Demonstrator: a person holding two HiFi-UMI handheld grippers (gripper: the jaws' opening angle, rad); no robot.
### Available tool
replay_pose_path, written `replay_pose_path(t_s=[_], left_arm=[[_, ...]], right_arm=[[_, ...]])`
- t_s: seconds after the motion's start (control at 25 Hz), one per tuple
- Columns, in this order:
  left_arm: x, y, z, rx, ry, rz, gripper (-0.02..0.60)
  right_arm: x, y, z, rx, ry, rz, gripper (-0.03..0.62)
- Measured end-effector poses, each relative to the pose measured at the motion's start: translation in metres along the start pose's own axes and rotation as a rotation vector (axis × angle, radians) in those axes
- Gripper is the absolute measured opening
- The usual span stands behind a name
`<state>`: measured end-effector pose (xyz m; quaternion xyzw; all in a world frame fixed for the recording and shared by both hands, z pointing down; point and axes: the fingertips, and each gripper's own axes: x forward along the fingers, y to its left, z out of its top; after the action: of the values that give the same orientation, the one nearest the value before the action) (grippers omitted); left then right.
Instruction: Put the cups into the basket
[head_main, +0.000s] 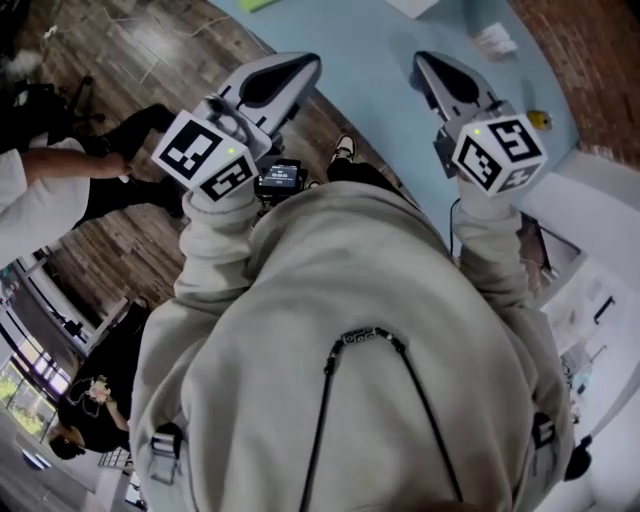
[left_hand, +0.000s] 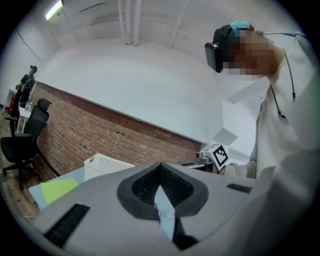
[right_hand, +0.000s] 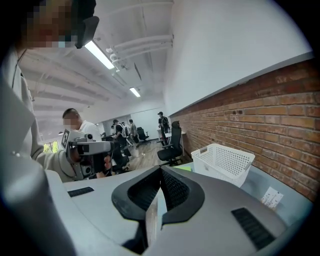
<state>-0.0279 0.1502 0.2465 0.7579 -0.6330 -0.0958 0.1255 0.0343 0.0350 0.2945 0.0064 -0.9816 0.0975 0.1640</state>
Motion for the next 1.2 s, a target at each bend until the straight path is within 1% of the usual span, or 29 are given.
replay_pose_path(t_s=[0.12, 0.2, 0.28, 0.44, 0.56, 0.68, 0.8, 0.92, 1.08, 1.2], left_arm=[[0.035, 0.007, -0.003, -0.015, 0.017, -0.022, -0.003], [0.050, 0.011, -0.004, -0.018, 0.042, -0.038, -0.003], [0.059, 0.016, -0.003, -0.018, 0.062, -0.049, -0.003], [0.079, 0.025, 0.006, -0.011, 0.066, -0.061, -0.003], [0.092, 0.027, 0.006, -0.026, 0.081, -0.081, -0.003], [0.103, 0.035, 0.005, -0.033, 0.107, -0.097, -0.003], [0.118, 0.044, 0.008, -0.036, 0.119, -0.132, -0.003], [0.140, 0.054, 0.011, -0.035, 0.131, -0.188, -0.003], [0.171, 0.061, 0.015, -0.033, 0.155, -0.312, -0.003], [0.191, 0.069, 0.019, -0.034, 0.173, -0.398, -0.003]], right_arm=[[0.002, -0.036, 0.001, 0.015, 0.006, -0.016, 0.014], [0.007, -0.052, 0.001, 0.037, 0.003, -0.018, 0.014], [0.014, -0.061, 0.002, 0.051, -0.002, -0.014, 0.014], [0.025, -0.079, 0.007, 0.074, -0.014, -0.007, 0.014], [0.022, -0.090, 0.006, 0.085, -0.011, -0.011, 0.014], [0.016, -0.106, 0.003, 0.104, -0.006, -0.044, 0.014], [0.014, -0.121, 0.005, 0.121, -0.008, -0.081, 0.014], [0.018, -0.133, 0.008, 0.127, -0.014, -0.122, 0.014], [0.022, -0.145, 0.014, 0.136, -0.023, -0.197, 0.014], [0.023, -0.154, 0.019, 0.162, -0.041, -0.271, 0.014]])
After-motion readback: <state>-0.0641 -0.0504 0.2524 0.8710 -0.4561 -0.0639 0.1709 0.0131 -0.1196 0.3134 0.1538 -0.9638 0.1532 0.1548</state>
